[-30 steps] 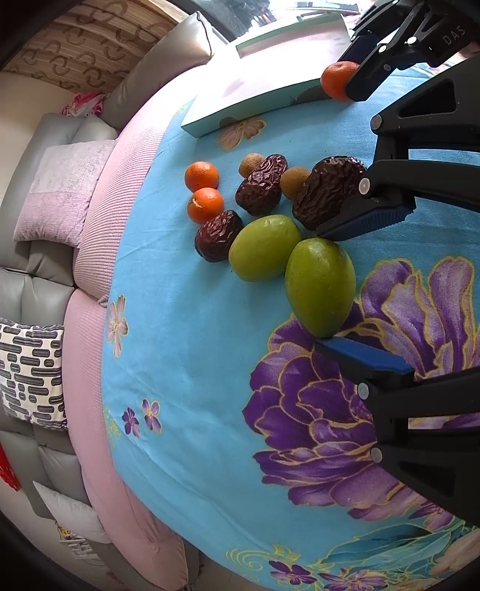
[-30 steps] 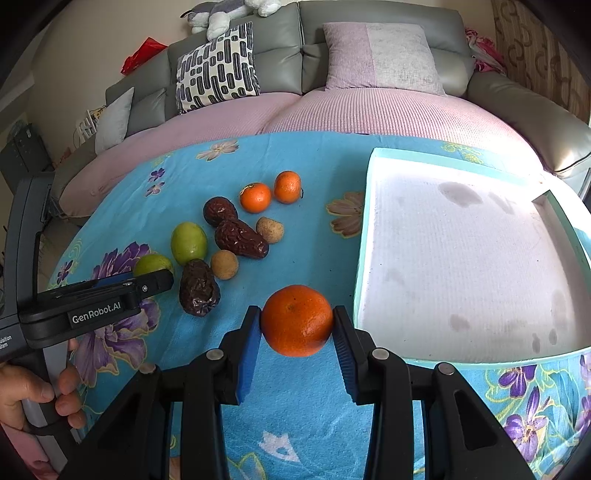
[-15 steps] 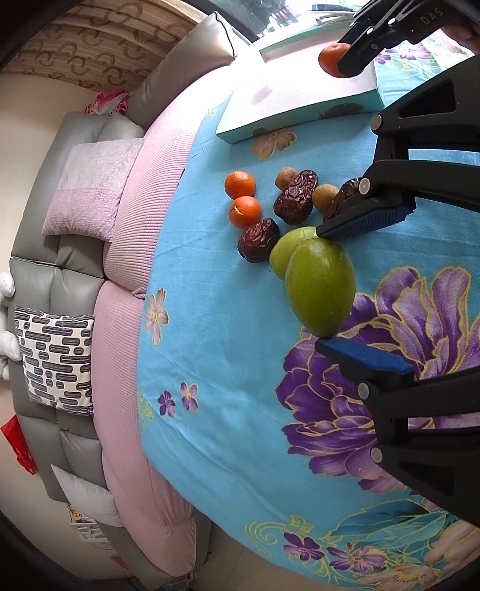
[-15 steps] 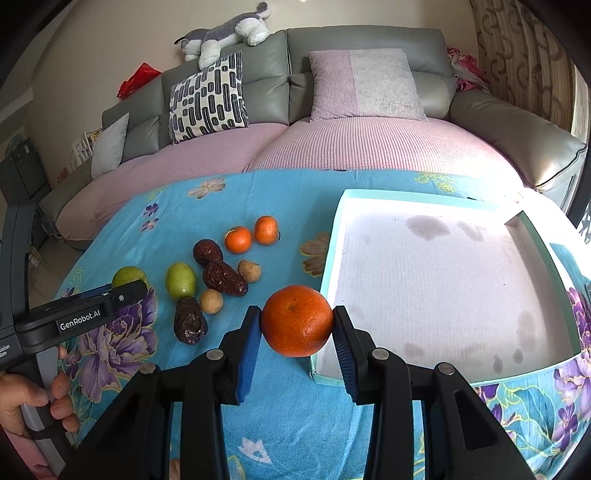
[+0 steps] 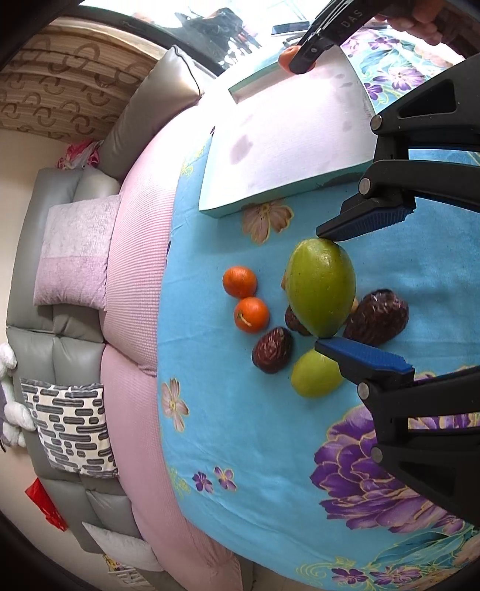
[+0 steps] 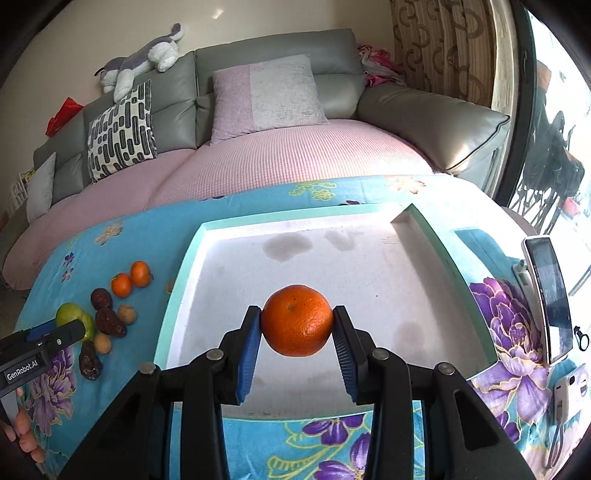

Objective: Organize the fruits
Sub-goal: 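Carry the tangerine in the right gripper while the left gripper carries the green fruit over the tray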

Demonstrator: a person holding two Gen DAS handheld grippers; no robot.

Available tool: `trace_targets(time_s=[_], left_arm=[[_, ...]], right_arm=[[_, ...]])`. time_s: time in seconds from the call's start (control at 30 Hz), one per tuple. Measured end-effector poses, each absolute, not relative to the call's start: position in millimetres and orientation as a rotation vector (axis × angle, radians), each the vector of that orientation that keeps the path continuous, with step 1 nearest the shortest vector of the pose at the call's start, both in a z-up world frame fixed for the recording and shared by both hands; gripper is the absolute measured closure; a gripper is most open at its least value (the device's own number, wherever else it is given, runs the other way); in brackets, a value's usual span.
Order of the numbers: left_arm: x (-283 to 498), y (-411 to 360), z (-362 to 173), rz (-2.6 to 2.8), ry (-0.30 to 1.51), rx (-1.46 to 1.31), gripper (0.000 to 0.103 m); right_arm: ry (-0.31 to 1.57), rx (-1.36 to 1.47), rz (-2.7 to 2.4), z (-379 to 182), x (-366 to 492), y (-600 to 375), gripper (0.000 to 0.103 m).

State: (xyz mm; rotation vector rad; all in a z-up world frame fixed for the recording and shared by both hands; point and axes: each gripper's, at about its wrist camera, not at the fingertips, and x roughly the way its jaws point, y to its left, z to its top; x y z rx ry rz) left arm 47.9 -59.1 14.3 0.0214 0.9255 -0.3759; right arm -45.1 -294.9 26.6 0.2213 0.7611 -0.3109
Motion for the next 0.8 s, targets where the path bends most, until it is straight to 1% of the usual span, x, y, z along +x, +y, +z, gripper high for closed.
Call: trace_targets(time_s=[0.2,0.43,0.63,0.8], left_arm=[[49.1,-105.5,18.9,-0.466,0.928,0.083,0.046],[50.3,-162.6,25.2,-0.577,0.925,0.147,0.046],[49.6,-203.8,15.0,-0.642,0.954,0.21,0.046],[51.7,-227.9,-4.4,-0.661,0.998,0.25,0.046]], right_arm=[[0.761,0.251,-0.403,24.2,-47.1,-335.1,0.063],[0.772,0.296,-0.454,15.1,-49.8,-359.3,0.063],[0.782,0.302,-0.485,8.3,-47.4,-371.8,0.063],[0.809,0.321,-0.496,-2.2,-46.2,-378.8,0.063]])
